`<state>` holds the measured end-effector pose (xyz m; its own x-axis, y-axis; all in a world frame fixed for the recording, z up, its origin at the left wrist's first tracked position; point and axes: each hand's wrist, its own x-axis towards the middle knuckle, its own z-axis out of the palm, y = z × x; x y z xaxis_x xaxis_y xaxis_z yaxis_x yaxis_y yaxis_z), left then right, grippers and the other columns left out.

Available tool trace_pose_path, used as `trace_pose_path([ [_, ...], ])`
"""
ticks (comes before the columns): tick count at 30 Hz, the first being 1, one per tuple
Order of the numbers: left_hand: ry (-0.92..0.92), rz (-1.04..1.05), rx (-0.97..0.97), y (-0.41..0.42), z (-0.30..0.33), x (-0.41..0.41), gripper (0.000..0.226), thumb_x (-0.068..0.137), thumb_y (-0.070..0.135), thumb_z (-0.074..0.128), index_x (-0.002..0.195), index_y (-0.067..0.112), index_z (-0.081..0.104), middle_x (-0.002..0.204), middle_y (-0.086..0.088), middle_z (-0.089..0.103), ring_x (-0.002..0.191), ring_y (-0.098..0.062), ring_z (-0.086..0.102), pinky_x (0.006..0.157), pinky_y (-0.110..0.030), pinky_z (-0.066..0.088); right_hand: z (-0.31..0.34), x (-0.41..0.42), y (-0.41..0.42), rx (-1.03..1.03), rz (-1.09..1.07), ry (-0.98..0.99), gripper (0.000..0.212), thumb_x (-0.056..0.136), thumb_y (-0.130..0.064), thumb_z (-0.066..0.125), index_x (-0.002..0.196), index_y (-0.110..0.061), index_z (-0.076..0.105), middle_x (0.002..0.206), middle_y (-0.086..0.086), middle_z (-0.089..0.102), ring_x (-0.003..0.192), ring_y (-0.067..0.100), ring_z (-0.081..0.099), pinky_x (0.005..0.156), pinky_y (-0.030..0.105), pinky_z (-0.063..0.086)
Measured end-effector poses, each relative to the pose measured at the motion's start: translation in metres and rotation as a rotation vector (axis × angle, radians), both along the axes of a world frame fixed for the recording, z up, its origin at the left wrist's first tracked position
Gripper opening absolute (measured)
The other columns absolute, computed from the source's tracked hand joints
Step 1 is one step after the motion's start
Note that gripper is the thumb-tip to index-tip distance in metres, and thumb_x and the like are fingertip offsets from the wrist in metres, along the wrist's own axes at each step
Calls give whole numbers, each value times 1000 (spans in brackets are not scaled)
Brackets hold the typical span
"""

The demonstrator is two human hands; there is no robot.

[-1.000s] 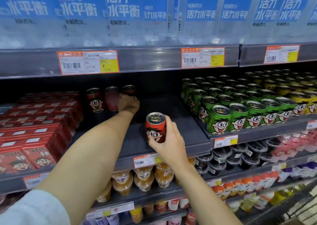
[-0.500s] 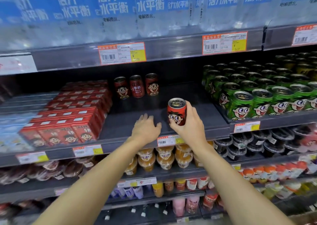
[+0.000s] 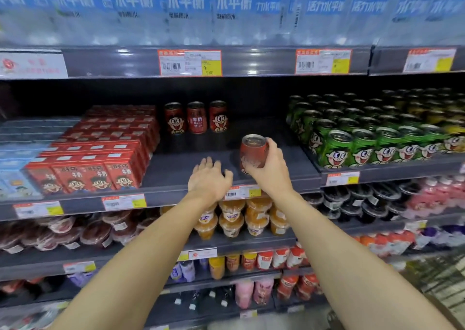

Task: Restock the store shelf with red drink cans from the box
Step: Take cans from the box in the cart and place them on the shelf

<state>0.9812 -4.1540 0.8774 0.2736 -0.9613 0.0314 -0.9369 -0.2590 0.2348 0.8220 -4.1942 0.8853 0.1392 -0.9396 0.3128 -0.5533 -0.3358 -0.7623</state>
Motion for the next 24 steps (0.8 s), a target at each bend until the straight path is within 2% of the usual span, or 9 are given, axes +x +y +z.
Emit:
trace_pose_path([
  [3, -9, -1, -4, -1, -1, 0, 61, 98, 42, 26, 151, 11, 30, 160, -16, 20, 148, -27, 16, 121, -39, 14, -2, 9, 10, -51, -76, -37, 89, 82, -42, 76, 151, -22, 24, 140, 6, 42, 126, 25, 49, 98, 39, 45],
  [6, -16, -10, -6, 1, -1, 0, 61, 99, 42, 26, 151, 10, 30, 159, -17, 21, 148, -28, 17, 120, -39, 15, -2, 15, 6, -77, -112, -57, 81, 83, -35, 77, 147, -20, 30, 137, 5, 46, 122, 26, 53, 95, 37, 47],
  [17, -60, -11, -1, 0, -1, 0, 61, 100, 42, 23, 152, 10, 28, 160, -15, 20, 148, -26, 15, 121, -39, 13, 21, 39, -72, 88, -102, -39, 72, 79, -22, 79, 139, -14, 39, 131, 15, 52, 119, 35, 55, 94, 38, 46],
  [19, -75, -8, -3, 0, -2, -1, 61, 100, 43, 23, 152, 10, 28, 160, -15, 20, 148, -26, 15, 121, -40, 13, 22, 44, -84, 93, -98, -43, 70, 80, -22, 78, 137, -12, 41, 130, 17, 52, 118, 36, 56, 92, 37, 45],
  [24, -92, -23, 17, -2, -3, 1, 63, 101, 45, 22, 153, 10, 26, 160, -16, 18, 149, -27, 13, 120, -40, 12, 15, 52, -110, 71, -70, -89, 71, 81, -22, 78, 141, -14, 41, 135, 16, 49, 124, 35, 50, 97, 35, 42],
])
